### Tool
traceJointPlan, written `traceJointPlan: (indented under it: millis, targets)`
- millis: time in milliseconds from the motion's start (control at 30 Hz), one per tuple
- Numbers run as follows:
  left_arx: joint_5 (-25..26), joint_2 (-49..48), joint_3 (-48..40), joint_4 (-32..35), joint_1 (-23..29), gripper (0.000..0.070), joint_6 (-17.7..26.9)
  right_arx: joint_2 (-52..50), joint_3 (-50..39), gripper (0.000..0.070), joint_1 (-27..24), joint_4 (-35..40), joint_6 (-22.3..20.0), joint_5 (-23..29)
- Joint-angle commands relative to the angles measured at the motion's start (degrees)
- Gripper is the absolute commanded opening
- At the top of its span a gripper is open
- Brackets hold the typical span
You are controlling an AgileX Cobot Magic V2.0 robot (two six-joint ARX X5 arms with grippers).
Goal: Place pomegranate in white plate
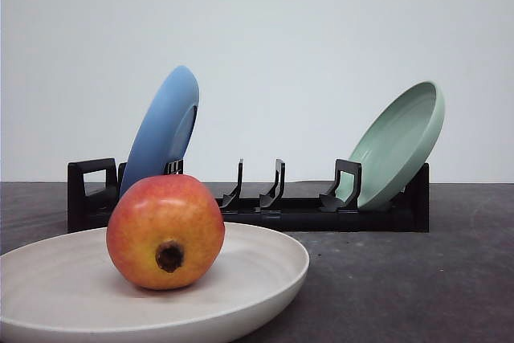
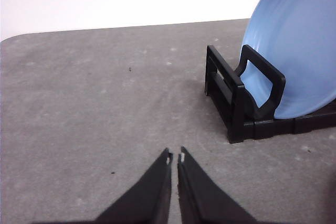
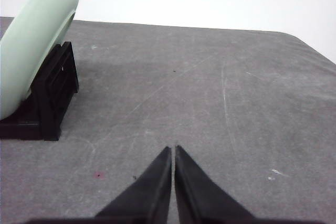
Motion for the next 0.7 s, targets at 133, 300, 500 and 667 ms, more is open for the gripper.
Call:
traceJointPlan:
  millis: [133, 300, 500, 667]
  targets:
    - [0.3, -0.1, -0.6, -0.2, 0.1, 0.0, 0.6, 0.0, -0.3, 0.0002, -0.1, 0.4, 0.4, 0.0]
    - [0.3, -0.1, -0.6, -0.2, 0.1, 0.0, 0.6, 0.0, -0.3, 0.0002, -0.1, 0.4, 0.4, 0.0]
    - [0.3, -0.1, -0.6, -0.2, 0.1, 0.0, 0.6, 0.0, -0.3, 0.0002, -0.1, 0.4, 0.4, 0.0]
    - [0.3, -0.1, -0.6, -0.2, 0.0, 0.0, 0.6, 0.0, -0.3, 0.0002, -0.1, 0.4, 0.4, 0.0]
